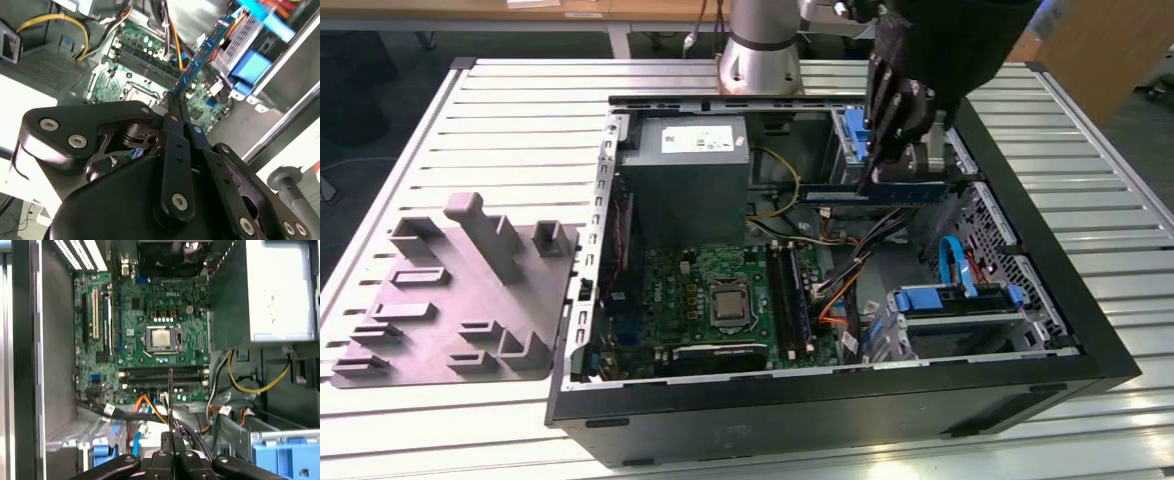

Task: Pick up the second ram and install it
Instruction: 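Pick up the second ram and move it above second insertion slot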

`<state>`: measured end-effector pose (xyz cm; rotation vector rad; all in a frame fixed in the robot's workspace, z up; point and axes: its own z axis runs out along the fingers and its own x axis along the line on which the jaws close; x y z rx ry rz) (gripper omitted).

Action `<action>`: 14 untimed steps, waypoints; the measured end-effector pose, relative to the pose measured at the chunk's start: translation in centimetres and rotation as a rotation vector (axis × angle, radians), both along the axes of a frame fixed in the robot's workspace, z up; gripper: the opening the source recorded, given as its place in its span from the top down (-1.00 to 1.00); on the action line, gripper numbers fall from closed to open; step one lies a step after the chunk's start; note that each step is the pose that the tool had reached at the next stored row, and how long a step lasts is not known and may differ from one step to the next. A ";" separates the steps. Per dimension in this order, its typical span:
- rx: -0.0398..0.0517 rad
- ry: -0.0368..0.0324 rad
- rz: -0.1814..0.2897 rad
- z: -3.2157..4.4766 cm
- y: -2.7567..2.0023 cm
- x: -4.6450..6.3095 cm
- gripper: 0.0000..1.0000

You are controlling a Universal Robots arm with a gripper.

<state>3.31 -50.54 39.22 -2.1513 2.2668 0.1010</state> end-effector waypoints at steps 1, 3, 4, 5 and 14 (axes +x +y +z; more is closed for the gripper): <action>0.0000 0.0000 0.000 0.00 0.00 0.3 0.76; 0.0000 -0.0001 0.000 -0.01 0.00 1.0 0.76; 0.0000 0.0000 0.000 -0.01 0.00 1.3 0.76; 0.0000 0.0000 0.000 -0.01 0.00 1.6 0.76; 0.0000 0.0000 0.000 -0.03 0.00 4.5 0.76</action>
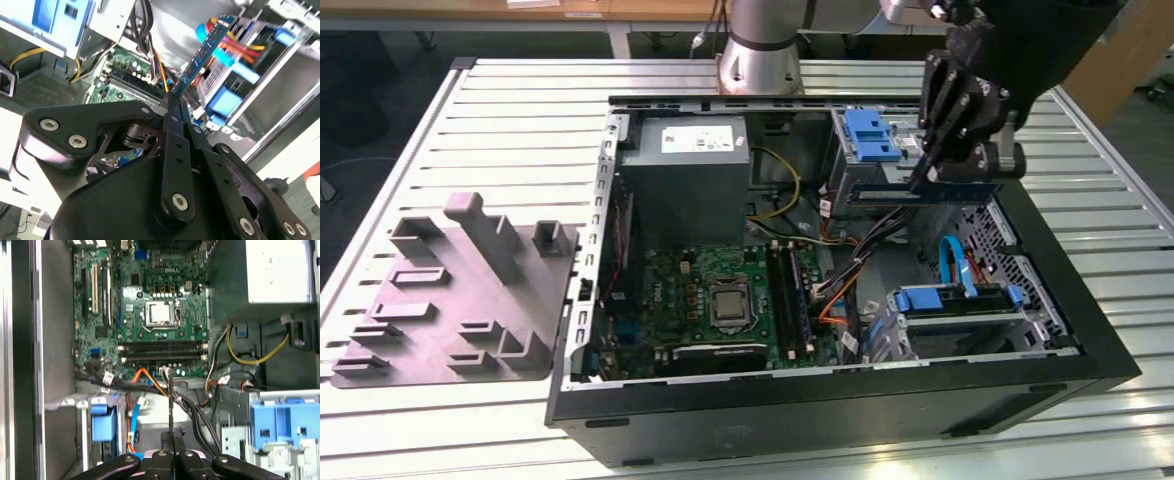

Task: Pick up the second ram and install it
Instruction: 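Pick up the second ram and move it above second insertion slot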

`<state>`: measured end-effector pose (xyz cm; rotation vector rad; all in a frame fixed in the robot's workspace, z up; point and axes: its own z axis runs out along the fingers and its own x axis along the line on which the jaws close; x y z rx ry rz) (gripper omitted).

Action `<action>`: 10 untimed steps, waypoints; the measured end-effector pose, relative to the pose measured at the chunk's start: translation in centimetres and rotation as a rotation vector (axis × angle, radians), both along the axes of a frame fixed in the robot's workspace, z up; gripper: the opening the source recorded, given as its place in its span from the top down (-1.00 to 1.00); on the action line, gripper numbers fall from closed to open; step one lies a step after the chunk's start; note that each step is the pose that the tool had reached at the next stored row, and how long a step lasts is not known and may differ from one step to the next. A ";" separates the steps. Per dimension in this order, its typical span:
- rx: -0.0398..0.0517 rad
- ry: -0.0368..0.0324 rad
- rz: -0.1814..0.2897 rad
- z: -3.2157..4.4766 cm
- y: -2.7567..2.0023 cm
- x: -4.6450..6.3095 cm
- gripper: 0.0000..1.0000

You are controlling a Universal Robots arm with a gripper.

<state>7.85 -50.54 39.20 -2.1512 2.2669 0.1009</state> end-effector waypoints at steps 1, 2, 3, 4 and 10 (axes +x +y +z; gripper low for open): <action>0.0001 0.0000 0.000 0.00 0.00 0.3 0.76; 0.0000 0.0000 0.000 -0.01 0.00 0.6 0.76; 0.0000 0.0000 0.000 -0.01 0.00 1.0 0.76; 0.0001 0.0000 0.000 -0.01 0.00 1.3 0.76; 0.0001 0.0000 0.000 -0.03 0.00 4.1 0.76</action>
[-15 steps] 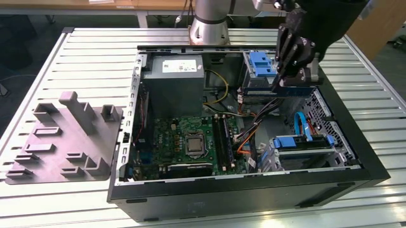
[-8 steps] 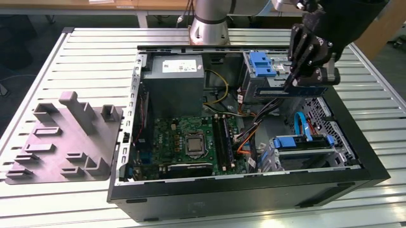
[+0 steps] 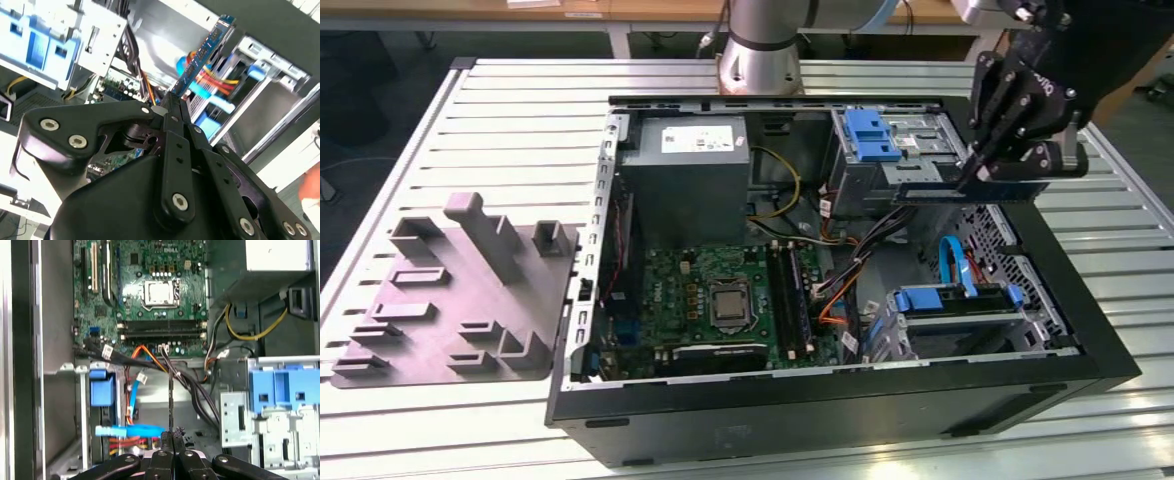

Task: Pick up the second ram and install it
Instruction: 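Pick up the second ram and move it above second insertion slot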

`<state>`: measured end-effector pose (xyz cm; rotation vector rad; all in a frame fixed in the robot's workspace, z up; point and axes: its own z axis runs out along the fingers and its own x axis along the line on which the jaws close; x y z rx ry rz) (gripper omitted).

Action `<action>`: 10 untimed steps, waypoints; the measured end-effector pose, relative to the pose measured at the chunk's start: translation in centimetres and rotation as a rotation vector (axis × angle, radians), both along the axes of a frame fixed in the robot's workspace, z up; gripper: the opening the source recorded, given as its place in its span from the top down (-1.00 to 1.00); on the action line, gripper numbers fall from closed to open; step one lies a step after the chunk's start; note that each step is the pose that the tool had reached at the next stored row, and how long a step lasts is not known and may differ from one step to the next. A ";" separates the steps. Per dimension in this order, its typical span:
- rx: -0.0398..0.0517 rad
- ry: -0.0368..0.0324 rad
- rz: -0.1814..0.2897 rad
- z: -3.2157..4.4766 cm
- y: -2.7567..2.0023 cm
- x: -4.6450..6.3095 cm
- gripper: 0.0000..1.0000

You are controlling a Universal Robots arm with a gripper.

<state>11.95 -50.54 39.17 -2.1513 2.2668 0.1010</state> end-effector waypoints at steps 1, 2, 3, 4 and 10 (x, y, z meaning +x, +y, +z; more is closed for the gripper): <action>0.0000 0.0000 0.000 0.00 0.00 0.3 0.76; 0.0001 0.0000 0.000 -0.01 0.00 0.5 0.76; 0.0000 0.0000 0.000 0.00 0.00 0.5 0.76; 0.0000 0.0000 0.000 0.00 0.00 0.4 0.76; 0.0000 -0.0001 0.000 0.00 -0.01 -0.1 0.76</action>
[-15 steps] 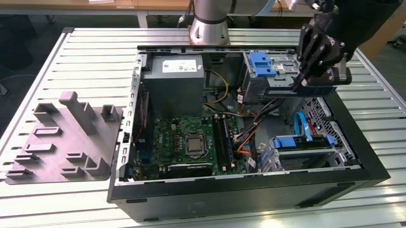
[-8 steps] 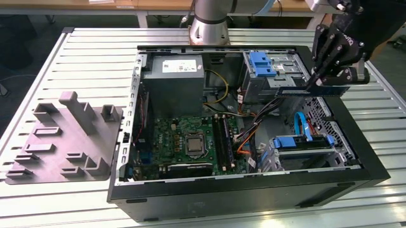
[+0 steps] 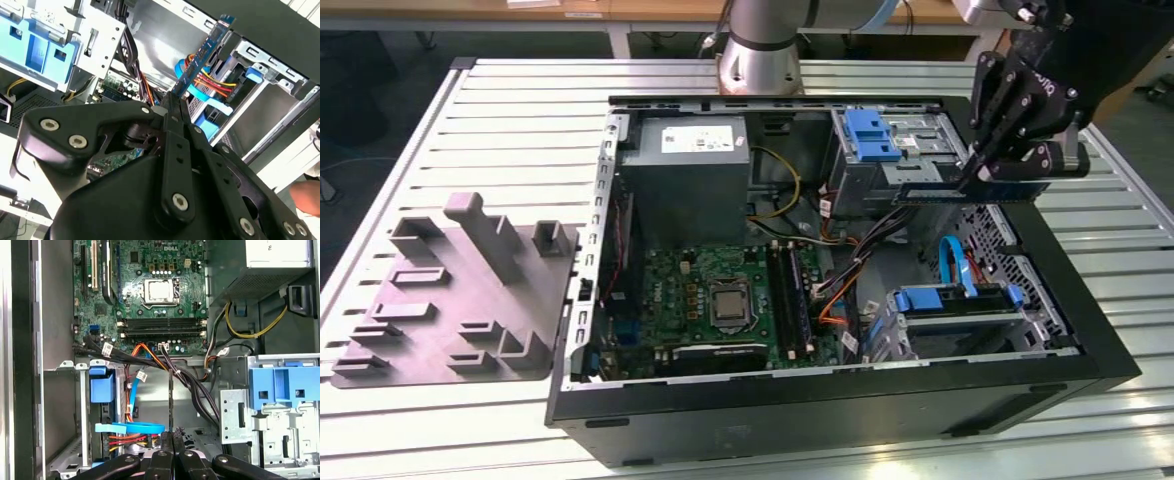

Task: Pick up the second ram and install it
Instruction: 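Pick up the second ram and move it above second insertion slot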

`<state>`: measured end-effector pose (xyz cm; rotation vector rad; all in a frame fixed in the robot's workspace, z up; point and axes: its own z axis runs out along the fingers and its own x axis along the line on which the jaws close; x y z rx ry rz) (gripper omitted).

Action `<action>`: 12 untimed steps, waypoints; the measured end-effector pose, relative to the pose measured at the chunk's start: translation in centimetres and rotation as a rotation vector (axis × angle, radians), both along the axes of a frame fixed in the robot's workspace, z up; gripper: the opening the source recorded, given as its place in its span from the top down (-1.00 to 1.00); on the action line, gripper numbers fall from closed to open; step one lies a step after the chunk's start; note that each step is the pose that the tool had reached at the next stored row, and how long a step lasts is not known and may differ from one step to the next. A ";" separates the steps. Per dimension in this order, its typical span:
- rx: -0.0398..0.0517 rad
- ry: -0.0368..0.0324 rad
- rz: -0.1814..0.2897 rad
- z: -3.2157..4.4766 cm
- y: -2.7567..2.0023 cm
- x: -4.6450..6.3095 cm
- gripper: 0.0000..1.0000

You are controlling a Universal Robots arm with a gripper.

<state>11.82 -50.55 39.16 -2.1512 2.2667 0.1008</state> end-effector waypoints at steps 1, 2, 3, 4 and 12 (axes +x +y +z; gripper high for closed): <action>0.0000 0.0000 0.000 0.00 0.00 0.0 0.76; 0.0000 0.0000 0.000 0.00 0.01 0.0 0.76; -0.0001 0.0000 0.000 0.01 0.01 0.0 0.76; 0.0000 0.0000 0.000 0.00 0.01 0.0 0.76; -0.0001 0.0000 0.000 0.00 0.01 -0.1 0.76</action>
